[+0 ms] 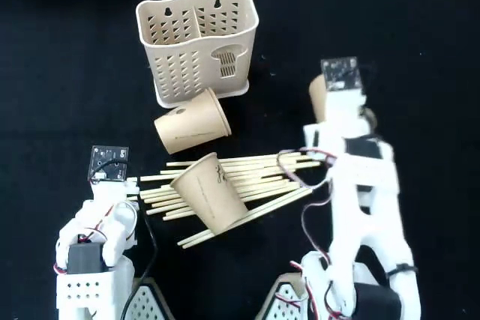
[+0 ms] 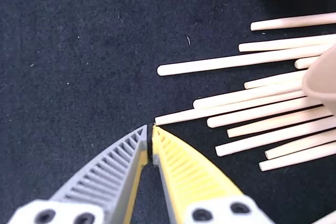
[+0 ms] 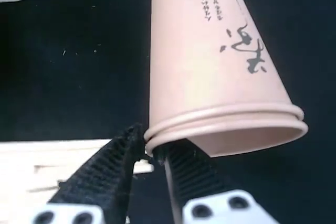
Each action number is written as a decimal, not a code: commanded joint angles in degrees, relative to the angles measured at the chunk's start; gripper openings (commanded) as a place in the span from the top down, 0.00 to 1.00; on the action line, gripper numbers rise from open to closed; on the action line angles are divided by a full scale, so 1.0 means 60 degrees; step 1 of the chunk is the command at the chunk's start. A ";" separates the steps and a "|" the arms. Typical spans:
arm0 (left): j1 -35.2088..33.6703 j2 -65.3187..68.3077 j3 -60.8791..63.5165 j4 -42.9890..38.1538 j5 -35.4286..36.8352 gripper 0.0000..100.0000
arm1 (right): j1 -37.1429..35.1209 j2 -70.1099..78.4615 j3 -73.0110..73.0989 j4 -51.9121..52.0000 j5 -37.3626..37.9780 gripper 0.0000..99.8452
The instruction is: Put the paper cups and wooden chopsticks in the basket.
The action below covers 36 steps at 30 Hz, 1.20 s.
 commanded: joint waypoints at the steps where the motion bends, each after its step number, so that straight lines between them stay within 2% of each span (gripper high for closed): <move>1: -0.0066 -0.0073 0.0139 0.0176 0.0029 0.97 | 0.0440 -0.0520 -0.2498 0.2681 0.1216 0.99; 6: -0.0066 -0.0073 0.0139 0.0176 0.0029 0.97 | 0.0835 0.0022 -0.5619 0.6300 0.2286 0.99; 10: -0.0066 -0.0073 0.0139 0.0176 0.0029 0.97 | 0.1128 0.1136 -0.6982 0.7795 0.3165 0.99; 18: -0.0066 -0.0073 0.0139 0.0176 0.0029 0.97 | 0.1919 0.4315 -0.8271 0.8073 0.3634 0.99; 31: -0.0066 -0.0073 0.0139 0.0176 0.0029 0.97 | 0.1919 0.8242 -1.1846 0.8938 0.3575 0.99; 36: -0.0066 -0.0073 0.0139 0.0176 0.0029 0.97 | 0.1832 0.8784 -1.2916 0.8894 0.3648 0.99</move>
